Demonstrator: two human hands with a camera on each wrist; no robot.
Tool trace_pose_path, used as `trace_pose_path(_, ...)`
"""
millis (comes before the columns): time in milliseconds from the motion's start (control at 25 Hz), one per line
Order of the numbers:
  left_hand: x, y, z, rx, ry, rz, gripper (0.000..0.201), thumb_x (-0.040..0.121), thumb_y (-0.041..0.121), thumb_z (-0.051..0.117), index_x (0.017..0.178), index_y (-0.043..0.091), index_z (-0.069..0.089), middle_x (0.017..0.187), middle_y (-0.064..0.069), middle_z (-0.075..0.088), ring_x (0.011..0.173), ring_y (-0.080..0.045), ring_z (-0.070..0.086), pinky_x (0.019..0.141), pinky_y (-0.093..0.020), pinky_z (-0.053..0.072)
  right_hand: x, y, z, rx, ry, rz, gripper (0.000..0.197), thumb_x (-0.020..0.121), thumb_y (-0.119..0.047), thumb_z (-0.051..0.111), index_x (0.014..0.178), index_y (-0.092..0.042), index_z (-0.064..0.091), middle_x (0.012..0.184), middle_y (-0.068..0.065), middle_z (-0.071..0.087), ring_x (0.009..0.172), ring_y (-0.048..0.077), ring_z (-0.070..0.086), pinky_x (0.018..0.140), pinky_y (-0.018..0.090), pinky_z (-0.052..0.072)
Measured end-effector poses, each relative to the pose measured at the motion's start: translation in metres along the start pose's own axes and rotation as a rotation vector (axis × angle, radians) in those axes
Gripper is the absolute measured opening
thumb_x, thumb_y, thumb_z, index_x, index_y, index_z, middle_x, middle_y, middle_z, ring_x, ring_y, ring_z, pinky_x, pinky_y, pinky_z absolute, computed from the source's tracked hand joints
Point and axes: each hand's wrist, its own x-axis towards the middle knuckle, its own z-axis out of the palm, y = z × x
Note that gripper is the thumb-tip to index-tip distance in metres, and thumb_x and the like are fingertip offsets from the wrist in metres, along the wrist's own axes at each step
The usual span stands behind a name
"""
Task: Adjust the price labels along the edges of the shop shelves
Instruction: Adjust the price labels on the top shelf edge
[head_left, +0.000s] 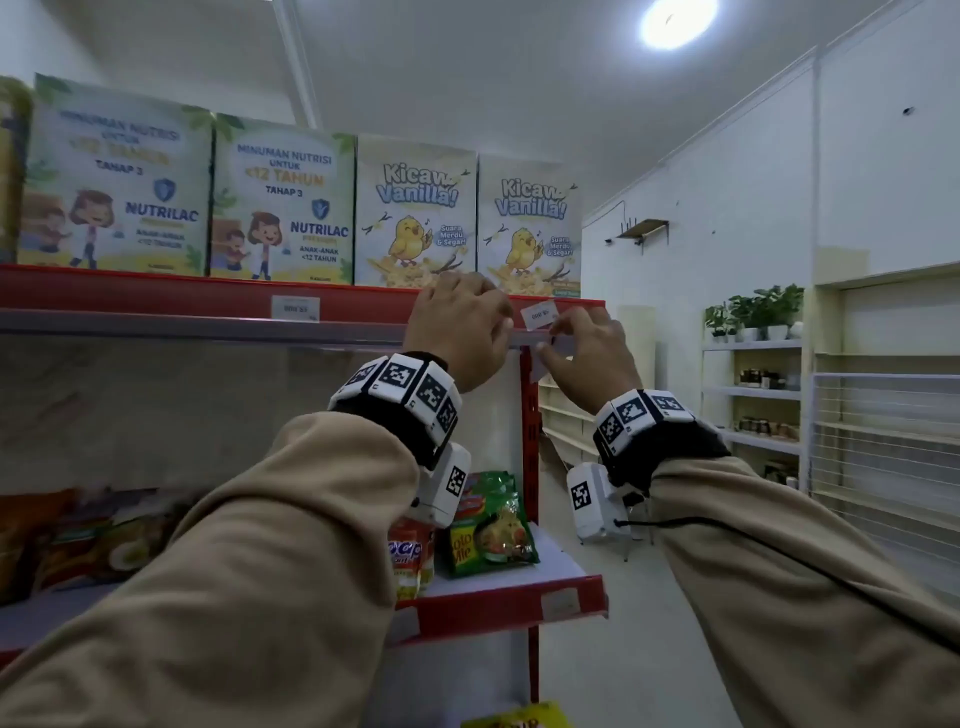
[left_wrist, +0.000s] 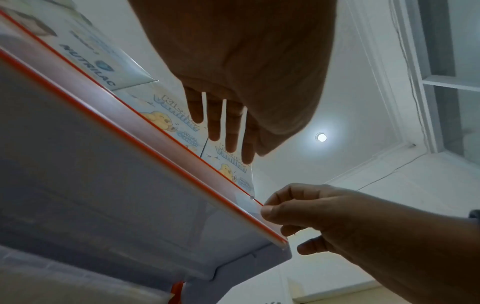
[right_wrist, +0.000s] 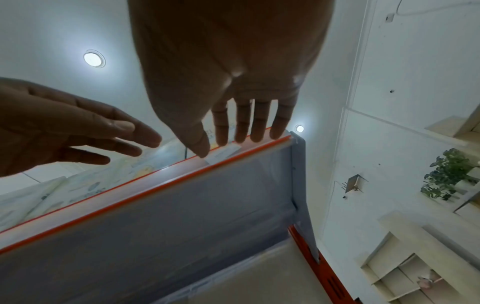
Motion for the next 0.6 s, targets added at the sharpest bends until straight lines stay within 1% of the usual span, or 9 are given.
trace_pose_path(120,0.018,-0.008,0.021,0.021,0.041,0.004,0.034,0.091,0.037,0.048,0.121,0.023,0.055,0.129,0.002,0.051,0.123,-0.022,0.041,0.103,-0.039,0.029,0.016,0.012,0.014,-0.041,0.137,0.039,0.034,0.086,-0.038,0.057,0.114,-0.018,0.052,0.119,0.01,0.045,0.11,0.028,0.041,0.091,0.041,0.041)
trace_pose_path(240,0.029,-0.008,0.046,0.013,0.039,0.03,0.04,0.09,0.039,0.049,0.126,0.022,0.052,0.131,0.002,0.049,0.124,-0.021,0.04,0.105,-0.037,0.027,0.027,0.022,0.024,-0.094,0.232,-0.006,0.036,0.088,-0.039,0.055,0.116,-0.017,0.053,0.117,0.012,0.047,0.108,0.03,0.043,0.086,0.041,0.042)
trace_pose_path(360,0.029,-0.009,0.066,0.038,0.113,0.03,0.04,0.089,0.044,0.049,0.124,0.025,0.053,0.124,0.002,0.051,0.118,-0.021,0.043,0.101,-0.036,0.024,0.028,0.031,0.03,-0.199,0.316,-0.098,0.039,0.088,-0.042,0.055,0.116,-0.016,0.055,0.115,0.012,0.049,0.106,0.031,0.047,0.082,0.043,0.044)
trace_pose_path(440,0.029,-0.009,0.073,0.034,0.173,0.027,0.037,0.088,0.044,0.051,0.12,0.026,0.055,0.119,0.003,0.054,0.113,-0.021,0.045,0.098,-0.035,0.024,0.028,0.036,0.034,-0.244,0.368,-0.13,0.04,0.088,-0.044,0.055,0.116,-0.016,0.055,0.118,0.012,0.047,0.108,0.03,0.045,0.082,0.042,0.043)
trace_pose_path(520,0.03,-0.01,0.076,0.031,0.217,0.027,0.035,0.088,0.043,0.053,0.118,0.026,0.057,0.116,0.002,0.055,0.111,-0.021,0.046,0.096,-0.033,0.023,0.032,0.037,0.035,-0.267,0.408,-0.122,0.036,0.085,-0.044,0.054,0.11,-0.019,0.056,0.122,0.012,0.042,0.111,0.029,0.042,0.084,0.04,0.041)
trace_pose_path(600,0.03,-0.011,0.078,0.052,0.227,0.022,0.035,0.087,0.043,0.054,0.118,0.026,0.056,0.116,0.002,0.055,0.111,-0.022,0.046,0.096,-0.033,0.023,0.039,0.036,0.035,-0.266,0.395,-0.117,0.028,0.081,-0.042,0.053,0.096,-0.018,0.056,0.119,0.011,0.04,0.11,0.028,0.039,0.084,0.04,0.038)
